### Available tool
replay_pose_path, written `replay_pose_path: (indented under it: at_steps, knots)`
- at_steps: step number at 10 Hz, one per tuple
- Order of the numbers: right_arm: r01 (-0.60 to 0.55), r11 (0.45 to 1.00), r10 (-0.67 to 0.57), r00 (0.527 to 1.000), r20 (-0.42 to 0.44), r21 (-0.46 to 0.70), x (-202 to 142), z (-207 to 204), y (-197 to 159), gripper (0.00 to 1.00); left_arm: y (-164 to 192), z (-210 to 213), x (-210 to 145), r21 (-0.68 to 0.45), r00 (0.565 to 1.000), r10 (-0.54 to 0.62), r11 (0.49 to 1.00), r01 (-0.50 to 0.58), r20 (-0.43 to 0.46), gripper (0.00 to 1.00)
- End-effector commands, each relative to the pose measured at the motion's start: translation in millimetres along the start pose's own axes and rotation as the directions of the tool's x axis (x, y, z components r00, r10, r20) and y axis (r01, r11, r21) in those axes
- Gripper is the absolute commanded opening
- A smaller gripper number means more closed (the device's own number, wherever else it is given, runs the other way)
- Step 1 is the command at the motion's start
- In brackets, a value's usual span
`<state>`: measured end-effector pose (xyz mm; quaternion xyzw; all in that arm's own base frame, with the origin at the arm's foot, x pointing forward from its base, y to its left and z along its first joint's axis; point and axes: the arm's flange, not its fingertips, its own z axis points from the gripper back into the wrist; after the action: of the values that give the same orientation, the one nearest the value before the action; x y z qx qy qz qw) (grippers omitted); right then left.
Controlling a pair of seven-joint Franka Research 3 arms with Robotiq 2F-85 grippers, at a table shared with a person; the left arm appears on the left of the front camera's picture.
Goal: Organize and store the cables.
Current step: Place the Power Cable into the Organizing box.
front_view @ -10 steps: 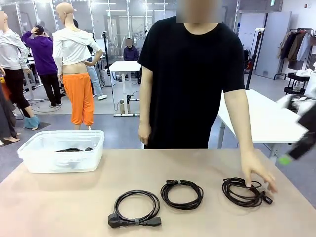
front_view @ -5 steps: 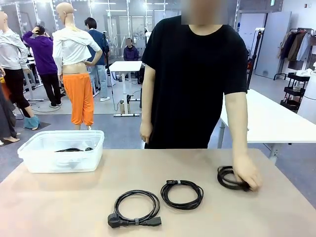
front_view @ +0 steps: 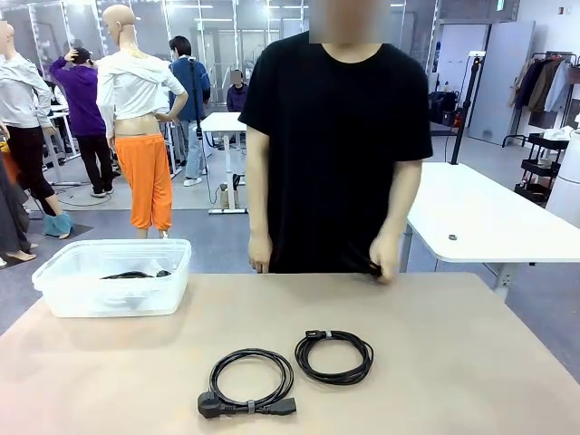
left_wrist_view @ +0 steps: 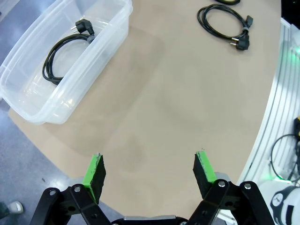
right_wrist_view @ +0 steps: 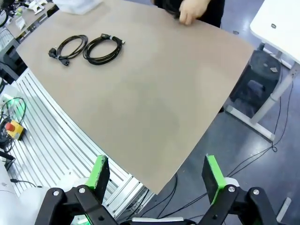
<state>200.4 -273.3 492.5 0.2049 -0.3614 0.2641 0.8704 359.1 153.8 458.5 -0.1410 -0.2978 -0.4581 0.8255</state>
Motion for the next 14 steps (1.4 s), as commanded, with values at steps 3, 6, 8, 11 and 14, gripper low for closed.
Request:
replay_pose_path:
  at_steps: [3,6,8,11,14]
  knots:
    - [-0.015,1.000,0.015,1.000,-0.001,-0.006,-1.3,5.0,5.3,1.00,-33.8,-15.8,36.0,-0.097,0.984,-0.174,0.981,0.170,-0.029,0.96]
    - [-0.015,1.000,0.015,1.000,-0.001,-0.006,-1.3,5.0,5.3,1.00,-108.2,-56.2,104.1,-0.157,0.977,-0.200,0.970,0.187,-0.070,0.96]
    - [-0.015,1.000,0.015,1.000,-0.001,-0.006,-1.3,5.0,5.3,1.00,-160.0,-89.6,150.9,-0.186,0.956,-0.253,0.957,0.224,-0.148,0.96]
    - [-0.015,1.000,0.015,1.000,-0.001,-0.006,-1.3,5.0,5.3,1.00,-233.2,-145.8,216.5,-0.167,0.876,-0.336,0.941,0.295,-0.345,0.96]
    - [-0.015,1.000,0.015,1.000,-0.001,-0.006,-1.3,5.0,5.3,1.00,-288.5,-209.3,247.4,-0.161,0.809,-0.431,0.902,0.401,-0.400,0.96]
